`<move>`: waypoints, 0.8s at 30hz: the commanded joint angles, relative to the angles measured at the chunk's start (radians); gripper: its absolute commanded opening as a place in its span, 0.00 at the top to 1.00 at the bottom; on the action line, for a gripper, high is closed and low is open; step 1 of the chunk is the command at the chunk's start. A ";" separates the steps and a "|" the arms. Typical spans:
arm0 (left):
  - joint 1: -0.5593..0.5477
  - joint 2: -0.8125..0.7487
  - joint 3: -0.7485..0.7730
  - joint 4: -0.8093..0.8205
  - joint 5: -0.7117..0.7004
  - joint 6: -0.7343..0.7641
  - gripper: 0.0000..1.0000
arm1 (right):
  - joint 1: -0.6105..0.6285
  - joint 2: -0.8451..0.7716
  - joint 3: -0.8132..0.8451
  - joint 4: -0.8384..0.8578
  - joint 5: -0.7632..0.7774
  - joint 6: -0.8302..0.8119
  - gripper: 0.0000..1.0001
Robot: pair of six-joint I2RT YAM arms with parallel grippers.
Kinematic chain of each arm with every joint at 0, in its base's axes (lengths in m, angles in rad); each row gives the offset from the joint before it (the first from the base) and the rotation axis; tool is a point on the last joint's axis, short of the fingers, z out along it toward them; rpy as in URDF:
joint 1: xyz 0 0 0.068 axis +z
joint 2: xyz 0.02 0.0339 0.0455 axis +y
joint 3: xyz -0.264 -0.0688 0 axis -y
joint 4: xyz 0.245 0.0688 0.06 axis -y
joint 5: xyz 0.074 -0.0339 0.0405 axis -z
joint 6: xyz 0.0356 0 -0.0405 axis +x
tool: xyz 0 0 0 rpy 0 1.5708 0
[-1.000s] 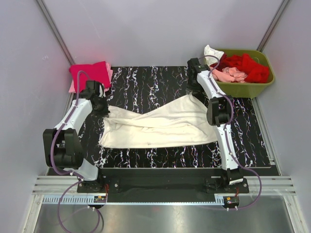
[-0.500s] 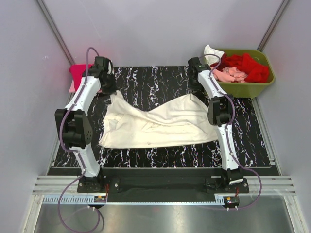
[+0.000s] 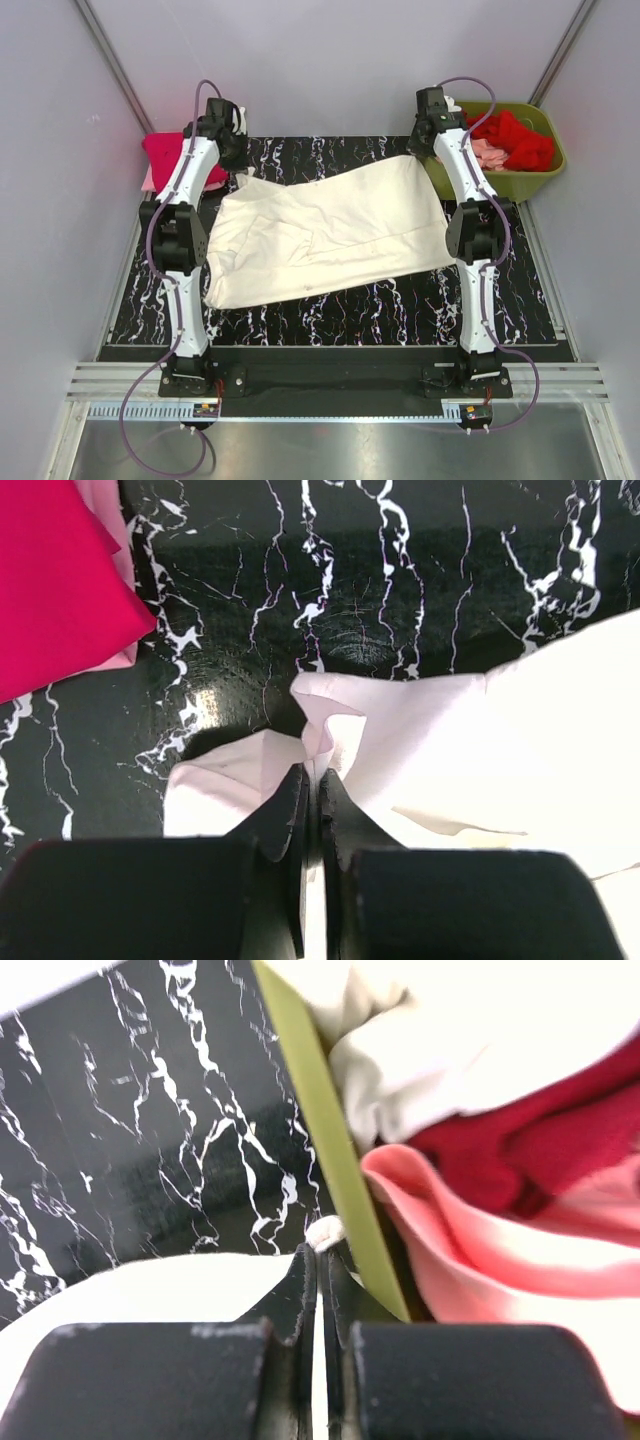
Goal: Fold and stack the t-shirts
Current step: Fold the tshirt
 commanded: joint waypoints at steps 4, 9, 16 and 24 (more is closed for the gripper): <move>0.027 0.026 0.095 0.033 0.019 0.064 0.98 | -0.051 -0.084 -0.044 0.035 0.093 0.045 1.00; 0.093 0.012 0.086 0.043 0.101 0.047 0.96 | -0.055 -0.100 -0.102 0.090 0.000 0.024 1.00; 0.113 -0.056 -0.009 0.072 0.175 0.058 0.95 | -0.057 -0.108 -0.105 0.078 -0.048 0.042 1.00; 0.043 -0.166 -0.191 0.106 0.137 0.059 0.92 | -0.095 -0.241 -0.335 0.156 -0.059 0.125 1.00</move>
